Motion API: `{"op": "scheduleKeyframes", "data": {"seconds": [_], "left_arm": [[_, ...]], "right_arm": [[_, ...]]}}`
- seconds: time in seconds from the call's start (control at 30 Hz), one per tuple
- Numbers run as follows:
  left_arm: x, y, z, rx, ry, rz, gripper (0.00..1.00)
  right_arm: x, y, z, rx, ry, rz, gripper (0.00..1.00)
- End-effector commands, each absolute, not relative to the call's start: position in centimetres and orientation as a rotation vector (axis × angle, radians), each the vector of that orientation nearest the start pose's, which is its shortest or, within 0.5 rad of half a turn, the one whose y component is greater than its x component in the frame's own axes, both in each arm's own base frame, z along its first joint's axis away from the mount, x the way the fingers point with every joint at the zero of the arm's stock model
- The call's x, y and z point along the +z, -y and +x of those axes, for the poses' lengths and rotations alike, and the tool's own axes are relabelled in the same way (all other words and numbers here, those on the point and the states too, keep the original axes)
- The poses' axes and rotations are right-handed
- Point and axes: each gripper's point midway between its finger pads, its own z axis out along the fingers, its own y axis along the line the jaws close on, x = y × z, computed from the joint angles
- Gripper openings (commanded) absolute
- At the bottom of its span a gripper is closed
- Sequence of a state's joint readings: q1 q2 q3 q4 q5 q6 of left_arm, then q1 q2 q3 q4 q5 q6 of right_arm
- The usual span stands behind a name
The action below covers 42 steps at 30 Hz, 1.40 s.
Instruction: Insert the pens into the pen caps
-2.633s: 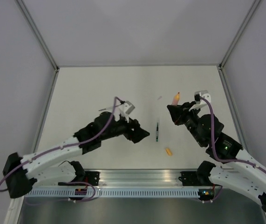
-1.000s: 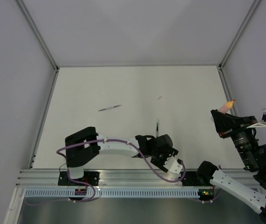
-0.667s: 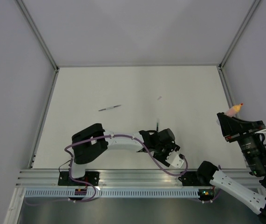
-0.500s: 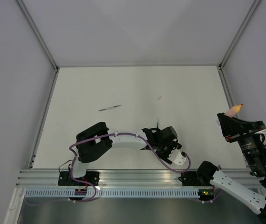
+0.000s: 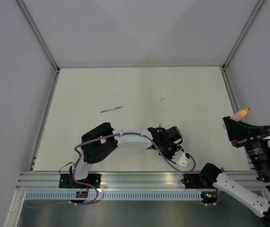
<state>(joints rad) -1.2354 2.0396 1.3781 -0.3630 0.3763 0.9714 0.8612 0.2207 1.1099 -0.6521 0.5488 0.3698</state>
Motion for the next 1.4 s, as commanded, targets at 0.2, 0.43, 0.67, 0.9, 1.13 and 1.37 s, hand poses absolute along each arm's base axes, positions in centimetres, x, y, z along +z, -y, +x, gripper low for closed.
{"op": "scheduleKeyframes", "data": {"seconds": [0.2, 0.43, 0.67, 0.9, 1.13, 1.37], "left_arm": [[0.7, 46.3, 11.9, 0.821, 1.332, -3.151, 0.35], [1.1, 45.3, 12.3, 0.871, 1.448, -3.023, 0.15], [6.6, 44.2, 15.2, 1.147, 1.836, -2.991, 0.02], [16.4, 41.6, 18.9, 1.741, 2.450, -2.667, 0.02], [28.6, 36.1, 19.9, 2.491, 2.770, -2.123, 0.02], [39.2, 32.4, 16.0, 3.012, 2.589, -1.805, 0.02]], "right_arm": [[41.5, -3.2, 12.2, 0.702, -1.388, 0.103, 0.00], [41.6, -3.2, 12.0, 0.716, -1.383, 0.101, 0.00], [40.8, -4.5, 12.6, 0.728, -1.405, 0.087, 0.00], [38.4, -7.8, 13.4, 0.748, -1.475, -0.024, 0.00], [34.9, -16.8, 11.3, 1.013, -1.481, -0.439, 0.00], [33.7, -22.7, 7.4, 1.323, -1.334, -0.760, 0.00]]}}
